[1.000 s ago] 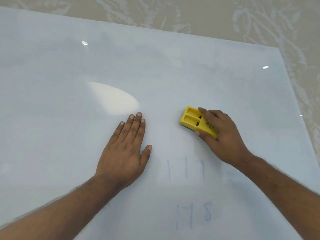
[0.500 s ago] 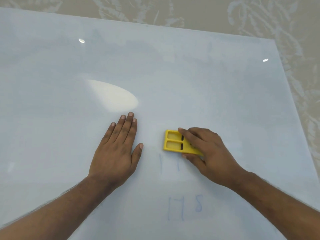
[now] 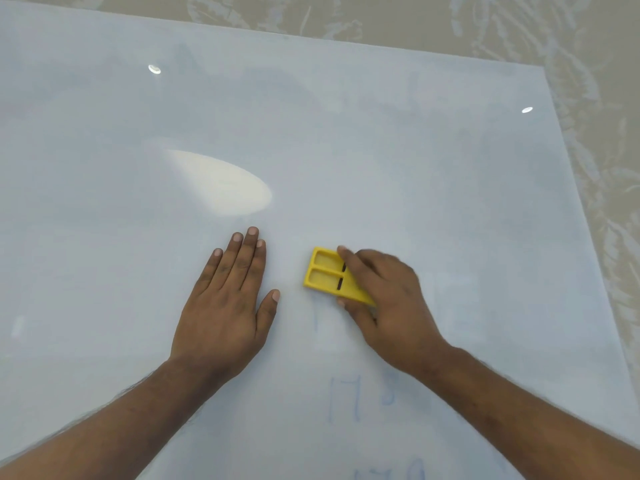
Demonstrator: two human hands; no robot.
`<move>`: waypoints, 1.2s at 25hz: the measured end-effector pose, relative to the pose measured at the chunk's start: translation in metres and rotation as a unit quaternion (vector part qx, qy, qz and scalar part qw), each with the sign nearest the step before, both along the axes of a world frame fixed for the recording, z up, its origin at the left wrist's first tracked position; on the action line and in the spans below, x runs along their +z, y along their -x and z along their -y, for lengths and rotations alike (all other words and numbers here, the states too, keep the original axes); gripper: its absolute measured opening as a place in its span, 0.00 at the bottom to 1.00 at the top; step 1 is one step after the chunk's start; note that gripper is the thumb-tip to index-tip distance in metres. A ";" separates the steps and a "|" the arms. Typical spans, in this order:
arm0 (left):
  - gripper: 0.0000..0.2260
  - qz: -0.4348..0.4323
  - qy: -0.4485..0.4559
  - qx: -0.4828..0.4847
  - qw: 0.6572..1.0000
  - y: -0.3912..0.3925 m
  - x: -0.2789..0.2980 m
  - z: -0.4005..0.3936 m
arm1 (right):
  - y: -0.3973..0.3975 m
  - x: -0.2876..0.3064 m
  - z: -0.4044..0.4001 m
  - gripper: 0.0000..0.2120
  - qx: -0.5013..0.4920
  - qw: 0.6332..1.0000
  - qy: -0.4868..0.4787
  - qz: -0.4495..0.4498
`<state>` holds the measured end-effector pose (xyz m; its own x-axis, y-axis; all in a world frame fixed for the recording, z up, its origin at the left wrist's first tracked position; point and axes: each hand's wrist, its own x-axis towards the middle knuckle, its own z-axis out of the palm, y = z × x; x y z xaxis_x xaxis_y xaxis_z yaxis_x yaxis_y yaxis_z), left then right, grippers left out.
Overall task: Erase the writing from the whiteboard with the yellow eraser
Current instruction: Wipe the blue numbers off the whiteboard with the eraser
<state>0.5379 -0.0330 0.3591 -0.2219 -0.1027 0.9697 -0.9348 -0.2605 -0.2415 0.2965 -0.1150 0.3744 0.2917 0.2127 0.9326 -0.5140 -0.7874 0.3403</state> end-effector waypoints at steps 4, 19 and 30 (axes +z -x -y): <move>0.30 0.005 -0.003 -0.002 1.000 -0.001 -0.008 -0.001 | 0.016 -0.036 -0.002 0.26 -0.018 0.997 0.001 -0.075; 0.30 -0.008 -0.016 -0.018 1.000 0.000 -0.033 -0.005 | -0.002 -0.058 -0.012 0.25 -0.004 0.998 -0.020 -0.061; 0.30 -0.018 -0.036 -0.016 0.999 0.001 -0.069 -0.009 | 0.044 -0.060 0.006 0.26 -0.013 0.998 -0.047 -0.025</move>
<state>0.5364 -0.0240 0.2897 -0.1920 -0.1653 0.9674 -0.9506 -0.2135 -0.2252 0.2524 -0.1212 0.3139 0.3434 0.1167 0.9319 -0.5189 -0.8035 0.2918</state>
